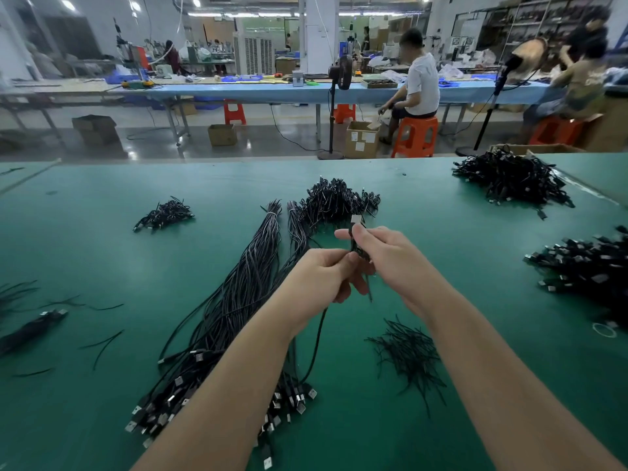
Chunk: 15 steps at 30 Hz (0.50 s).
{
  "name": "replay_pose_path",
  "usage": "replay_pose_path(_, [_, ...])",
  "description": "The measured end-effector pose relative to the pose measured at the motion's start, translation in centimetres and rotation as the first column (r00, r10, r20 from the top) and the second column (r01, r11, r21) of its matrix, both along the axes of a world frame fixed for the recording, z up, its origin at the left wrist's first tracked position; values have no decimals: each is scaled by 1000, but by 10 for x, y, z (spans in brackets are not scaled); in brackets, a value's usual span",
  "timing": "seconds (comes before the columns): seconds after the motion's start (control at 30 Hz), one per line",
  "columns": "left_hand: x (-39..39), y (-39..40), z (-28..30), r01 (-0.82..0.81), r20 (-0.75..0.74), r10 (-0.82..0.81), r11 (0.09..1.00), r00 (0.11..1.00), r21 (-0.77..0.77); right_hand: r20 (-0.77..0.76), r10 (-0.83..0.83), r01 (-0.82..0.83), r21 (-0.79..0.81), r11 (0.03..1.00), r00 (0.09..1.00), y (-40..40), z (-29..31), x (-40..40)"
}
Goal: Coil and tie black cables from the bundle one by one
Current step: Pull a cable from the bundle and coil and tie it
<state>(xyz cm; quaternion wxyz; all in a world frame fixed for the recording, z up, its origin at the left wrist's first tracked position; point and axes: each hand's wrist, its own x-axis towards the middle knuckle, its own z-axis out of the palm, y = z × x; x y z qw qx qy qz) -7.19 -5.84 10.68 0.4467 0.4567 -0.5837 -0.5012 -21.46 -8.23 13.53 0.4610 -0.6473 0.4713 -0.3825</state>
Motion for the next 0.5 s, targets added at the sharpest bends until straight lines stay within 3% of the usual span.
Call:
replay_pose_path(0.23, [-1,6,0,47,-86,-44,998,995,36,80,87,-93,69,993,993,-1,-7,-2])
replay_pose_path(0.37, [2,8,-5,-8,-84,8,1000,996,5,52,77,-81,74,994,996,-2,-11,-1])
replay_pose_path(0.5, [13,12,1,-112,-227,86,988,970,-104,83,95,-120,403,907,992,1,-33,-1])
